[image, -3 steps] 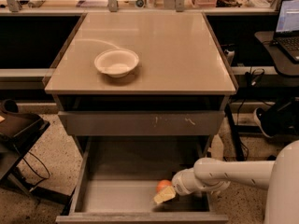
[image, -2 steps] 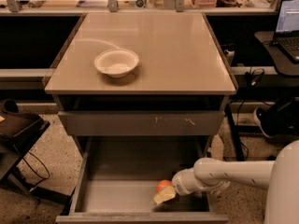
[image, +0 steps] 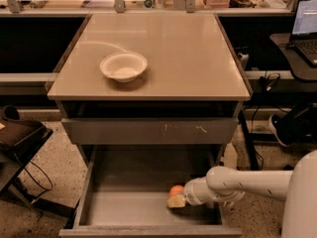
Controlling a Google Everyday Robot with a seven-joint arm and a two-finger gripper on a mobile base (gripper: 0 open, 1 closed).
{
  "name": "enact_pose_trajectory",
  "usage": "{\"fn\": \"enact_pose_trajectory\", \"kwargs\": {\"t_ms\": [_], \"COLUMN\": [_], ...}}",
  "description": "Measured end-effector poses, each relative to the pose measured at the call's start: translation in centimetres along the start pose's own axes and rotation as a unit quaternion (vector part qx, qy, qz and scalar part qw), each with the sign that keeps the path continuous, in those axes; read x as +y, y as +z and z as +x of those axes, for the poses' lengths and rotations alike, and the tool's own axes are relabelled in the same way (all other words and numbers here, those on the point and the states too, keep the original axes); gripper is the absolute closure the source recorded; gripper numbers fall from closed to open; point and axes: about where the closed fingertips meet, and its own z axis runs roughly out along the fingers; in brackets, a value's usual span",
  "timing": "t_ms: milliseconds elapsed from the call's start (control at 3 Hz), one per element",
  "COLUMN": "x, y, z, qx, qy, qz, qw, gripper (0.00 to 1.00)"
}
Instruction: Pick orange from middle drawer and place on counter
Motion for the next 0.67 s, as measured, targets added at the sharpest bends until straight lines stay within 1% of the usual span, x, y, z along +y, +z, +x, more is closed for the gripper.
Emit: {"fn": "enact_pose_trajectory", "kwargs": {"t_ms": [333, 667], "x": [0.2, 1.6], "y": [-0.5, -5.0], "z": [-0.4, -1.9], "qx": [0.0, -0.038], "qy": [0.0, 0.001], "qz": [0.0, 0.025], "qw": [1.0, 0.999], "gripper": [0.65, 0.88]}}
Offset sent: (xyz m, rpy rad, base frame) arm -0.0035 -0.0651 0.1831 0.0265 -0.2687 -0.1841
